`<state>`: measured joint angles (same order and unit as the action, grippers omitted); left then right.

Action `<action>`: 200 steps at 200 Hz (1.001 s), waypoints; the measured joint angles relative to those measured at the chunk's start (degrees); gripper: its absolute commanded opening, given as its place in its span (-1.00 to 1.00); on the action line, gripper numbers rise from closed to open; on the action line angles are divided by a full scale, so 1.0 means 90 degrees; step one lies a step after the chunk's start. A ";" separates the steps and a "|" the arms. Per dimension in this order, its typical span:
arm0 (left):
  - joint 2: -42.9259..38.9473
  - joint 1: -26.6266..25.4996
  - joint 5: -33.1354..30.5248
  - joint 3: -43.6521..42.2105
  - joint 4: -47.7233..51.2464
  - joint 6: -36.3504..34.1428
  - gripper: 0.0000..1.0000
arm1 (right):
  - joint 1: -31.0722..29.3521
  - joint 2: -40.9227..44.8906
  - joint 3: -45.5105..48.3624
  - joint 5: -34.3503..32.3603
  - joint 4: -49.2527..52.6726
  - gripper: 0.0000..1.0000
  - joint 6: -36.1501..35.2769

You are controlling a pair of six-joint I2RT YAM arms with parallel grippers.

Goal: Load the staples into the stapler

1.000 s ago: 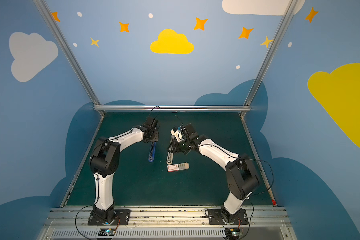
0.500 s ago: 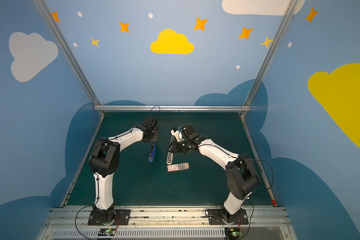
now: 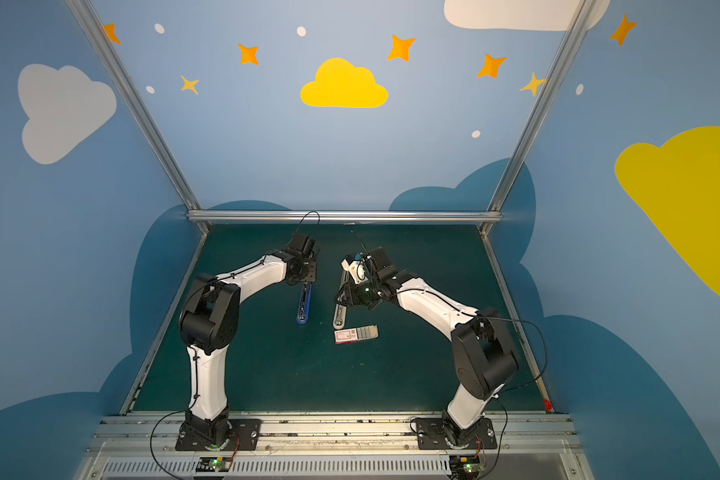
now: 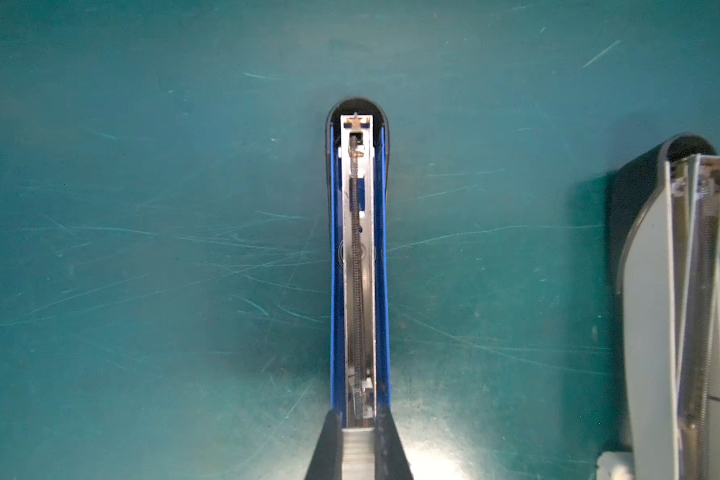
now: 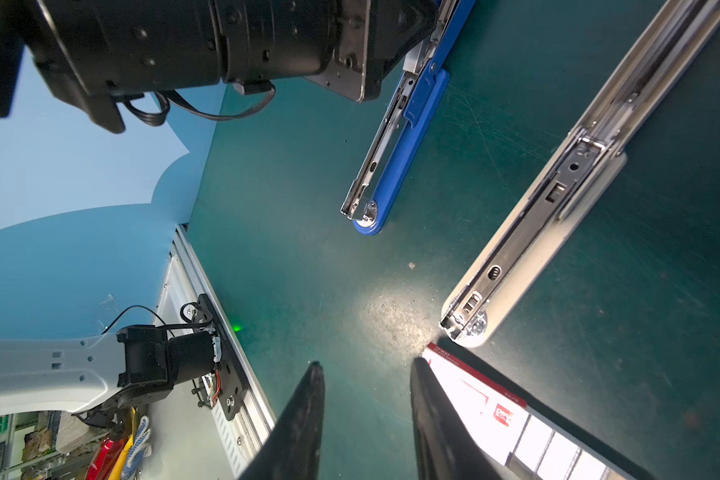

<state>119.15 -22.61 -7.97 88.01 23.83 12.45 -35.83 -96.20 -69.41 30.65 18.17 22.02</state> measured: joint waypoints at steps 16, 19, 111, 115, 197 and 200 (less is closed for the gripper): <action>0.0000 0.0002 0.0012 0.0000 0.0000 0.0005 -0.79 | 0.0002 0.0000 0.0000 0.0000 0.0000 -0.29 0.0000; 0.0000 0.0002 0.0015 0.0000 0.0002 0.0005 -0.80 | 0.0002 0.0000 -0.0002 0.0002 0.0000 -0.29 0.0002; 0.0000 0.0000 0.0090 0.0032 0.0049 0.0010 -0.79 | 0.0012 0.0000 0.0000 0.0032 -0.0002 -0.29 0.0010; 0.0000 0.0000 0.0092 0.0032 0.0049 0.0015 -0.79 | 0.0012 0.0000 0.0000 0.0032 -0.0002 -0.29 0.0010; 0.0000 -0.0002 0.0090 0.0032 0.0051 0.0029 -0.80 | 0.0012 0.0000 0.0000 0.0051 -0.0017 -0.29 0.0029; 0.0000 -0.0005 0.0090 0.0032 0.0051 0.0029 -0.80 | 0.0012 0.0000 0.0000 0.0051 -0.0019 -0.29 0.0029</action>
<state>119.15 -22.65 -7.16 88.29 24.29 12.71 -35.73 -96.20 -69.41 31.11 18.00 22.28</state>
